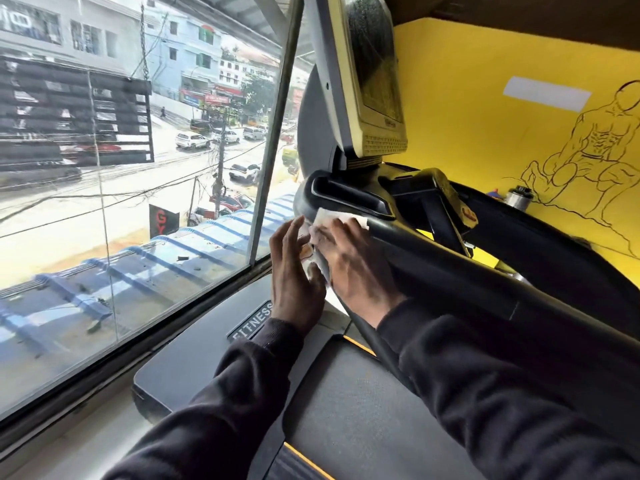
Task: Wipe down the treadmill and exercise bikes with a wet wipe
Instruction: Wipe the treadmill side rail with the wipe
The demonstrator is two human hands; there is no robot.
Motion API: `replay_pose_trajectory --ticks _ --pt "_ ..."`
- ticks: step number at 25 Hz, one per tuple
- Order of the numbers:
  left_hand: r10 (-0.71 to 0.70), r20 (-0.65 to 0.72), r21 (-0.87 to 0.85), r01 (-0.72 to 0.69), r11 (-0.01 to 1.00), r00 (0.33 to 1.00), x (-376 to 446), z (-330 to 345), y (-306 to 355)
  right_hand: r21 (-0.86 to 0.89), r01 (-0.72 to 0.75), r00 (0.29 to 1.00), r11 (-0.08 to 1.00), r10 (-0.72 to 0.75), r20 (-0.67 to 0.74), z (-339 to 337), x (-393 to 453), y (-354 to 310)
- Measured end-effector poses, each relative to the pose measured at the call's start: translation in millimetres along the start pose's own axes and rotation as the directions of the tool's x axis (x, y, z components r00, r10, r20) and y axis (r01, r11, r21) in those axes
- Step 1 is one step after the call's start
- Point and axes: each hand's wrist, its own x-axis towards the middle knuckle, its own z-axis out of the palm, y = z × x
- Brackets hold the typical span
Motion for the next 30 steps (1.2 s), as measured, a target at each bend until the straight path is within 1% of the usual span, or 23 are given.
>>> replay_pose_trajectory --ticks 1,3,4,6,8,9,10,12,15,16,19,20,22,23,26,27,29,30 --pt "-0.01 0.003 -0.01 0.01 1.0 1.0 -0.8 -0.2 -1.2 -0.007 0.036 0.999 0.999 -0.035 0.032 2.7 -0.6 -2.8" --pt "-0.034 0.023 -0.026 0.035 0.999 0.999 -2.8 -1.8 -4.3 0.074 0.137 0.991 0.988 -0.137 0.003 8.3 -9.8 -4.1" --pt "-0.038 0.036 -0.022 0.039 0.999 0.999 -4.2 -3.0 -6.0 0.094 0.167 0.986 0.982 -0.166 -0.017 9.8 -15.2 -3.1" --pt "-0.019 0.042 0.004 0.019 1.0 0.999 -7.8 -4.7 -7.8 0.055 0.124 0.992 0.991 -0.126 0.027 8.5 -18.5 -3.8" --pt "0.012 0.047 0.022 -0.013 1.0 0.999 -9.4 -4.4 -5.5 -0.011 0.064 0.993 0.998 -0.062 0.103 9.0 -21.9 -7.0" --pt "0.016 0.049 0.035 -0.018 0.999 0.999 -9.2 -4.1 -2.9 -0.017 0.077 0.986 0.997 -0.073 0.147 12.1 -28.8 -7.5" --pt "0.016 0.05 0.057 -0.019 0.998 0.999 -9.3 -4.2 -0.6 0.001 0.107 0.981 0.994 -0.106 0.16 15.6 -39.1 -5.9" --pt "0.04 0.048 0.102 -0.044 0.994 0.998 -11.3 -4.6 0.8 0.056 0.123 0.982 0.991 -0.13 0.14 17.8 -56.1 1.0" --pt "0.06 0.064 0.123 -0.067 0.99 0.996 -20.6 2.1 0.2 0.128 -0.039 0.999 0.991 0.034 0.04 6.9 -66.3 3.9" --pt "0.059 0.076 0.126 -0.068 0.99 0.995 -24.6 6.1 -0.5 0.115 -0.054 0.998 0.992 0.05 0.039 4.7 -72.6 1.9" --pt "0.07 0.123 0.137 -0.086 0.987 0.99 -35.6 14.0 0.5 0.109 0.025 0.995 0.994 -0.035 0.094 5.1 -106.8 0.6" --pt "0.075 0.13 0.137 -0.093 0.986 0.989 -37.4 15.5 0.9 0.119 -0.001 0.997 0.993 -0.008 0.078 6.0 -111.4 4.9" --pt "0.082 0.138 0.134 -0.101 0.986 0.987 -40.7 18.9 -1.0 0.17 -0.107 0.994 0.98 0.108 0.001 4.3 -110.9 9.3" --pt "0.084 0.144 0.138 -0.104 0.985 0.986 -43.0 20.7 -2.5 0.171 -0.125 0.991 0.977 0.132 -0.028 1.7 -111.7 7.8" --pt "0.088 0.164 0.158 -0.115 0.981 0.982 -49.6 24.8 -3.0 0.143 -0.019 1.0 0.99 0.021 -0.012 -3.9 -128.9 5.3" --pt "0.092 0.168 0.166 -0.12 0.979 0.982 -51.5 25.7 -2.1 0.162 -0.037 0.999 0.986 0.04 -0.018 -5.4 -132.8 7.3" --pt "0.103 0.183 0.182 -0.137 0.974 0.978 -56.3 25.1 -2.5 0.213 -0.138 0.986 0.967 0.154 -0.059 -6.0 -134.8 10.9" --pt "0.111 0.197 0.188 -0.149 0.971 0.974 -59.9 24.6 -3.0 0.216 -0.16 0.982 0.963 0.177 -0.062 -6.6 -138.2 11.9"
